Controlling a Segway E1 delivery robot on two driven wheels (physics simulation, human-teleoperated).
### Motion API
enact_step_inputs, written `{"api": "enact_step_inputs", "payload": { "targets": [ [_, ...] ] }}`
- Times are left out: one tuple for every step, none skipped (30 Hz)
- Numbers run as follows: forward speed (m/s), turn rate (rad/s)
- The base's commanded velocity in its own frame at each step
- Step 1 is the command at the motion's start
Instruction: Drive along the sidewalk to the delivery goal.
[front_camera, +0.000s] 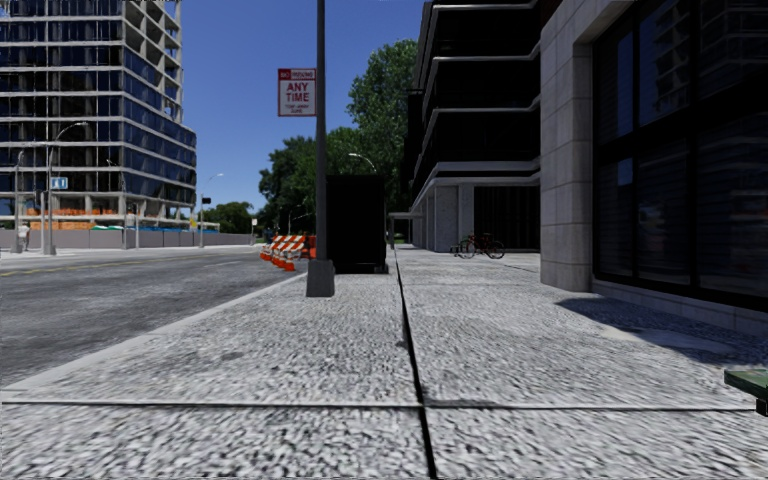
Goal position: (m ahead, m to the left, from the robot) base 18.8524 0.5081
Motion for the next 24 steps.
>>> {"api": "enact_step_inputs", "payload": {
  "targets": [
    [2.0, -0.5],
    [2.0, -0.5],
    [2.0, -0.5],
    [2.0, -0.5],
    [2.0, -0.5],
    [2.0, -0.5],
    [2.0, -0.5],
    [2.0, -0.5],
    [2.0, -0.5],
    [2.0, -0.5],
    [2.0, -0.5],
    [2.0, -0.5],
    [2.0, -0.5],
    [2.0, -0.5],
    [2.0, -0.5],
    [2.0, -0.5],
    [2.0, -0.5],
    [2.0, -0.5],
    [2.0, -0.49],
    [2.0, -0.49],
    [2.0, -0.33],
    [2.0, -0.06],
    [2.0, 0.0],
    [2.0, 0.0]
  ]
}}
